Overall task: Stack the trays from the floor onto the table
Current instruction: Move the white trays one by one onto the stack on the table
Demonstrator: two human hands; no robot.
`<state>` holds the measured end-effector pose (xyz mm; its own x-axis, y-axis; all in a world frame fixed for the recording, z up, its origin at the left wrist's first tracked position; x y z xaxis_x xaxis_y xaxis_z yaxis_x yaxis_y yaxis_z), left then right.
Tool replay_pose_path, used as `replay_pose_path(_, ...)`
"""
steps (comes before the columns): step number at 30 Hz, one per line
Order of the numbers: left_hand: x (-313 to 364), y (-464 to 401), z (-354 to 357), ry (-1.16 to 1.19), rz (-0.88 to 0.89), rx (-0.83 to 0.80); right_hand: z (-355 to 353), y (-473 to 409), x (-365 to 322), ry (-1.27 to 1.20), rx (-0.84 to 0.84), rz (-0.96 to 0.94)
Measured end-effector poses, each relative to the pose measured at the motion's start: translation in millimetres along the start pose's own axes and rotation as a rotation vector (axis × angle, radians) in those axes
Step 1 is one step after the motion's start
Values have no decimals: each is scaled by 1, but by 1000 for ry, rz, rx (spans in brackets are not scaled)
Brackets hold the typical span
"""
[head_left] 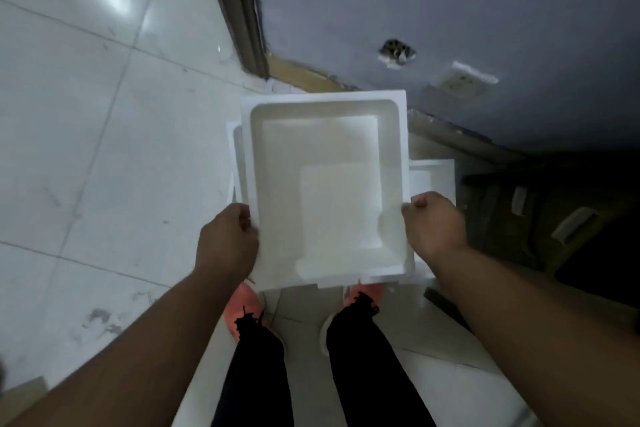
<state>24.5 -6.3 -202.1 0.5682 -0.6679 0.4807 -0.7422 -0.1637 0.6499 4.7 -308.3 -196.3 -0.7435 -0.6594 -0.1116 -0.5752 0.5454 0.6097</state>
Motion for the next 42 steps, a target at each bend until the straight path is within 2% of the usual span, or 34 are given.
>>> replay_pose_path(12,176,136,-280,288,306,192,-279,188,-124,-343,177,-284)
replay_pose_path(16,220,211,-373,378,426,281,-359,271,-148,-446,265,-433)
replay_pose_path(21,259,283,-448,411,558,372,-428,345,-156,-538,408,-542)
replay_pose_path(31,317,411,-549,329,803,403,-547,479,-153,-613,748,-679)
replay_pose_path(37,344,460,-573,338,943,337,-581,525,-127,-615,864,-698)
replay_pose_path(42,375,487,-565,289,1056,301,-592,549,-89,-666,977,-646)
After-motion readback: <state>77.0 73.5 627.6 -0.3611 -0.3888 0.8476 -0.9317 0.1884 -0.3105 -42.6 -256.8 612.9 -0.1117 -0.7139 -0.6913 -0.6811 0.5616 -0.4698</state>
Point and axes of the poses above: each hand's wrist, its own y-axis away from the middle knuckle, its own z-axis out of the palm, x = y × z, the point moved 3 cm from there along -y, towards the middle knuckle, and after that the axes turned 10 degrees about y, right-handed, at the moved point
